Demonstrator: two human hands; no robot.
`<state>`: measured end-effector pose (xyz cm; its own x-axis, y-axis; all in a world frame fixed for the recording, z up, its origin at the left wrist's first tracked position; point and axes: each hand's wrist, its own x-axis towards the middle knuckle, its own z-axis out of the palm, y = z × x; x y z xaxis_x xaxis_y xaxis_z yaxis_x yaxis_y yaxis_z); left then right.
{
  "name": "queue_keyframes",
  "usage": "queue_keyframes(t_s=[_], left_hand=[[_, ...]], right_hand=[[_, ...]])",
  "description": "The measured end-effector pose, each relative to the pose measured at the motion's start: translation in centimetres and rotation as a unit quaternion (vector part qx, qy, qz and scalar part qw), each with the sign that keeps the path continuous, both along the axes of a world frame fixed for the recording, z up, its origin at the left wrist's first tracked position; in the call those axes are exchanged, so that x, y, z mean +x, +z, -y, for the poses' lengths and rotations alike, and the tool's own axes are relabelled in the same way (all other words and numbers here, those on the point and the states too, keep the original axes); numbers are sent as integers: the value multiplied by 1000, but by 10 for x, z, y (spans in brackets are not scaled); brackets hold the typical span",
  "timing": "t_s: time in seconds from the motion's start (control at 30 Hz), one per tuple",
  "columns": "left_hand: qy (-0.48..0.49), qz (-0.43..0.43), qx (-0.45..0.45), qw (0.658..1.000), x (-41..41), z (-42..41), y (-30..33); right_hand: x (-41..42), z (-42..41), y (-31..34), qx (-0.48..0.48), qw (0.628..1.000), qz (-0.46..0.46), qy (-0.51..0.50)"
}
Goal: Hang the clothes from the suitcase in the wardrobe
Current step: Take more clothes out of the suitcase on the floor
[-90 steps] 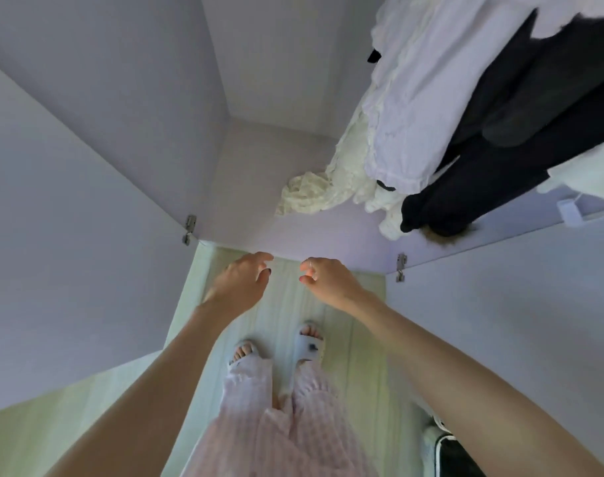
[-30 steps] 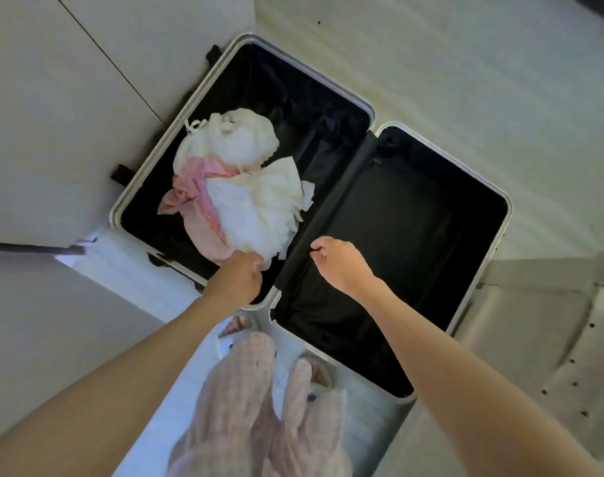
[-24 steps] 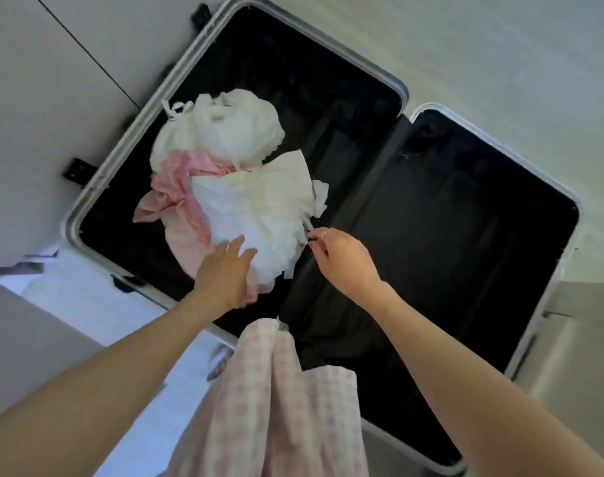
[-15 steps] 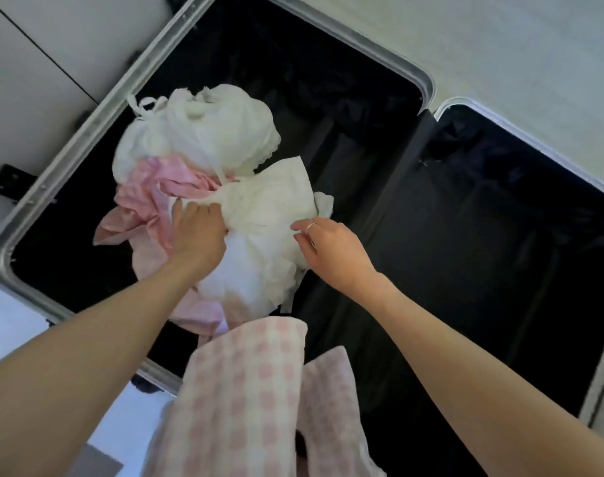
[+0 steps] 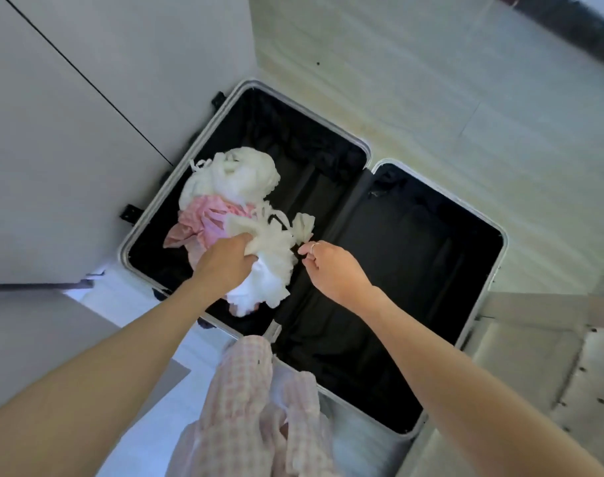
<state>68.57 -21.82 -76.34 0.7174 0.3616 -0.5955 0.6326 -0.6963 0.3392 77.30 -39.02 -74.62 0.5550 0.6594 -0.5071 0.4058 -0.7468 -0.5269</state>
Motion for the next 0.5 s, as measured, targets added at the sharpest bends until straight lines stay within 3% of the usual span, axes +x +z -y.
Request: queue_keyframes(t_s=[0.23, 0.5], left_hand=[[58, 30, -50, 997, -27, 40, 198], [185, 173, -25, 967, -55, 70, 401]], right_hand=[[-15, 23, 172, -40, 997, -69, -21], [-39, 40, 322, -8, 996, -84, -29]])
